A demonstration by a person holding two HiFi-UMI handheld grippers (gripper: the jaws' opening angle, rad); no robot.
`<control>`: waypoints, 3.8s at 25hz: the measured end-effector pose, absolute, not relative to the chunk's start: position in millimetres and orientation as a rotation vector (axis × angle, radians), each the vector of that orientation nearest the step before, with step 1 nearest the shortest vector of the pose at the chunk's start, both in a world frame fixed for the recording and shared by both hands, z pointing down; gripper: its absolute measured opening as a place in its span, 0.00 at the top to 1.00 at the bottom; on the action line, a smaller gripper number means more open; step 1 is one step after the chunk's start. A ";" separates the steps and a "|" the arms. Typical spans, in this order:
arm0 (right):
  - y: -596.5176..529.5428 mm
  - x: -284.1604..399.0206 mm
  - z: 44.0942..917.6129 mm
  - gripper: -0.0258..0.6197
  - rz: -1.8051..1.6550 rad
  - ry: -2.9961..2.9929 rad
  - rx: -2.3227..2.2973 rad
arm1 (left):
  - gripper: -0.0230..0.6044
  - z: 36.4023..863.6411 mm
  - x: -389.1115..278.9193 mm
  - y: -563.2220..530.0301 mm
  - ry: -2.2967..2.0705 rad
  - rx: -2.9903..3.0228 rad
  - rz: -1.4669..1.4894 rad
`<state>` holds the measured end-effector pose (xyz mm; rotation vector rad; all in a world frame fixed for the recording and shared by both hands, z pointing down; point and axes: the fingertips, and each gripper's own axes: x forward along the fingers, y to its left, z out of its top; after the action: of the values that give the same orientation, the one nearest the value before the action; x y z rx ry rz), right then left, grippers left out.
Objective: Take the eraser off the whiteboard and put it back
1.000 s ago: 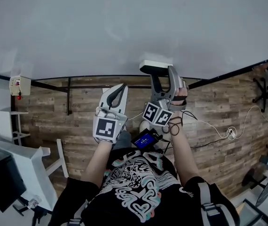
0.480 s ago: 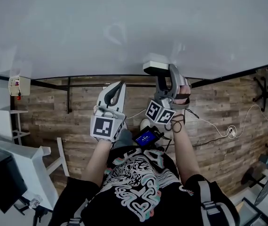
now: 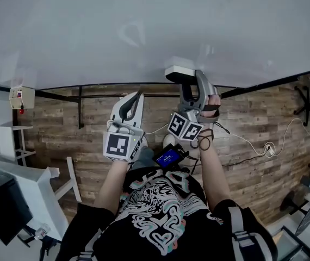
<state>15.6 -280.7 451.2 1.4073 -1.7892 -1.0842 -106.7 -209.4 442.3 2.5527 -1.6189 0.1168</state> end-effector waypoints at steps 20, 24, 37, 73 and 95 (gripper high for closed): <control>-211.6 17.1 460.9 0.52 -0.959 -1.901 1.411 | 0.93 433.3 -103.6 -176.8 -1.638 2.569 0.099; -199.0 20.8 461.6 0.52 -0.925 -1.917 1.412 | 0.93 435.1 -106.6 -168.2 -1.644 2.556 0.112; -176.0 22.8 461.1 0.52 -0.825 -1.998 1.441 | 0.93 430.3 -111.8 -167.0 -1.697 2.535 0.091; -243.5 25.5 459.5 0.52 -0.844 -1.986 1.462 | 0.93 450.3 -116.6 -203.6 -1.701 2.481 0.142; -275.7 23.4 454.6 0.52 -0.839 -1.967 1.523 | 0.93 463.7 -128.2 -231.1 -1.673 2.463 0.156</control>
<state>23.4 -275.7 454.6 1.5233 -1.9673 -0.8387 -128.2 -231.1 463.7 2.4634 -1.6729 0.1559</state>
